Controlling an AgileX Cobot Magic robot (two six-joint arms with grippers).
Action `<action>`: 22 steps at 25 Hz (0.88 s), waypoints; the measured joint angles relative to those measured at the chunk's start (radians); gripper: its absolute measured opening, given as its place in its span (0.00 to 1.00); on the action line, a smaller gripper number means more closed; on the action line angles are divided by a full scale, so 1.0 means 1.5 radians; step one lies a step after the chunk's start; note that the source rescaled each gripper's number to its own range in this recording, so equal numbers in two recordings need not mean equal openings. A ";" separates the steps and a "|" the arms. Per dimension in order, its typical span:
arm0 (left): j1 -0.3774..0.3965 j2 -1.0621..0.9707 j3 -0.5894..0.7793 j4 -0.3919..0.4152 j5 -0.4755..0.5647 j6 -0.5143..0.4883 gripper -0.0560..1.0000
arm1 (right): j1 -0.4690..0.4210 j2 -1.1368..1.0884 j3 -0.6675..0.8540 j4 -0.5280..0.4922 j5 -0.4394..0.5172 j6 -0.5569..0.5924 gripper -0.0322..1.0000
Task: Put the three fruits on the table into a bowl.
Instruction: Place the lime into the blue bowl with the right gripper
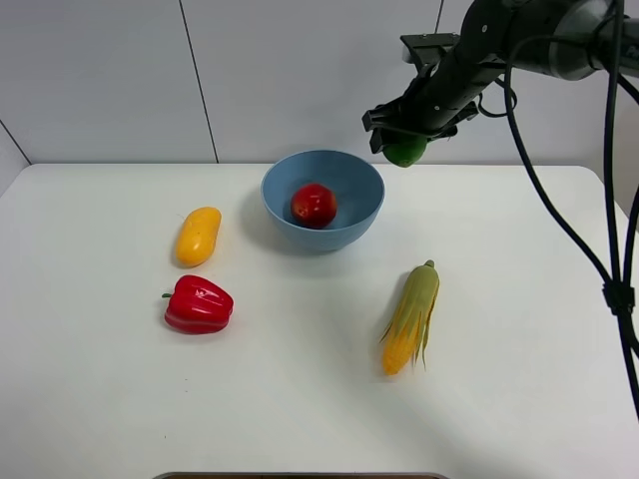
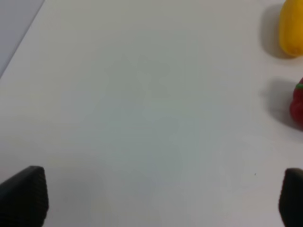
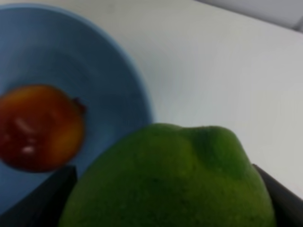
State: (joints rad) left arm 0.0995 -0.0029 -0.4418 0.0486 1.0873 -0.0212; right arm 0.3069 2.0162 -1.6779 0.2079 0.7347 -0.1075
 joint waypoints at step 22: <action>0.000 0.000 0.000 0.001 0.000 0.000 1.00 | 0.087 0.081 0.001 0.000 -0.041 -0.014 0.18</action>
State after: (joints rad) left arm 0.0995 -0.0029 -0.4418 0.0495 1.0873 -0.0213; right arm 0.4378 2.1382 -1.6768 0.2084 0.6739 -0.1287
